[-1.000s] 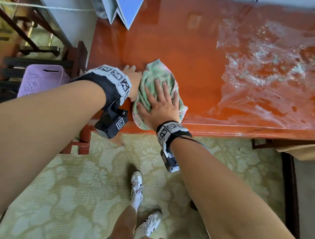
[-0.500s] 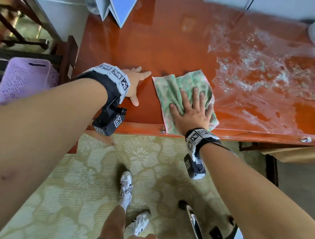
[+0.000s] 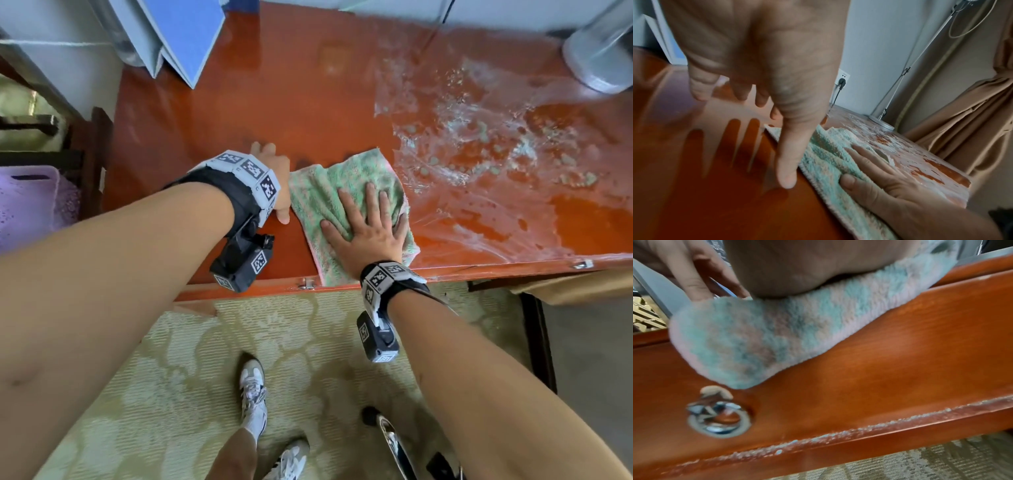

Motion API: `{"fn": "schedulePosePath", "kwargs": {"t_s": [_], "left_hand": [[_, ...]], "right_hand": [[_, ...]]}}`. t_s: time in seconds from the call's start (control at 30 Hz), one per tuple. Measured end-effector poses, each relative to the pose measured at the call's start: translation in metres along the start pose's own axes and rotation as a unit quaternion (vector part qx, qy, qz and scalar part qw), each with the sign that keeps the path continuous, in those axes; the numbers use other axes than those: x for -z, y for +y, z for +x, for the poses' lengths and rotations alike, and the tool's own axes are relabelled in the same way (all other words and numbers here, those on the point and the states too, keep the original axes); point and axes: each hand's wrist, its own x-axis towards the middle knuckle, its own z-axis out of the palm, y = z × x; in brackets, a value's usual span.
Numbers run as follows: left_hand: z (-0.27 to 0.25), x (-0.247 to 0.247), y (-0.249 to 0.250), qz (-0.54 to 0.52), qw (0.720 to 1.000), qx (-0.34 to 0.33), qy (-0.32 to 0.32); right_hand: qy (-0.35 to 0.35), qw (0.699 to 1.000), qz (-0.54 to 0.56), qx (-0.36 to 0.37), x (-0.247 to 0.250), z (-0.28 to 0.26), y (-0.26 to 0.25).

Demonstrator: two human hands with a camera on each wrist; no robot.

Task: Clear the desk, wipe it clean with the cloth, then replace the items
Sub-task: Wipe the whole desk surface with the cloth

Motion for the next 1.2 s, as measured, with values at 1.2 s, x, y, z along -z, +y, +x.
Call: {"fn": "schedulePosePath", "kwargs": {"t_s": [1.2], "left_hand": [[0.089,0.038,0.100,-0.028,0.997,0.054,-0.041]], "right_hand": [[-0.153,0.986,0.055,0.019,0.070,0.096,0.078]]}}
